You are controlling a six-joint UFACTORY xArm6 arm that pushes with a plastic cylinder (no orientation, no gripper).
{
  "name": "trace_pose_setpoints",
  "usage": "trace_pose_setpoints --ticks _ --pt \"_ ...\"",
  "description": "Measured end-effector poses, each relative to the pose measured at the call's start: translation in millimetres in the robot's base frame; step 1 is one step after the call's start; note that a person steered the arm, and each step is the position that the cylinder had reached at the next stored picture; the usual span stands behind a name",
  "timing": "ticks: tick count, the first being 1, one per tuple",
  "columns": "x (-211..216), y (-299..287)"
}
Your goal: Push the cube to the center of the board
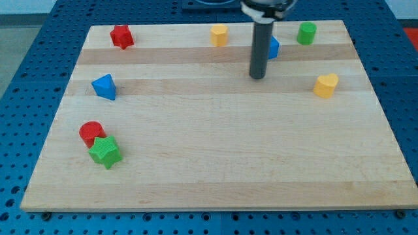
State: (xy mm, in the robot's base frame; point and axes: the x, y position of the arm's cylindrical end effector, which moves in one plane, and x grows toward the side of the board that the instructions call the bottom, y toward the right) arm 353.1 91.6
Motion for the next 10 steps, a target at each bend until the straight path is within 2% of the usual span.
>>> trace_pose_setpoints --ticks 3,6,8,10 --pt "-39 62" --pt "-72 65" --pt "-76 29" --pt "-76 -37"
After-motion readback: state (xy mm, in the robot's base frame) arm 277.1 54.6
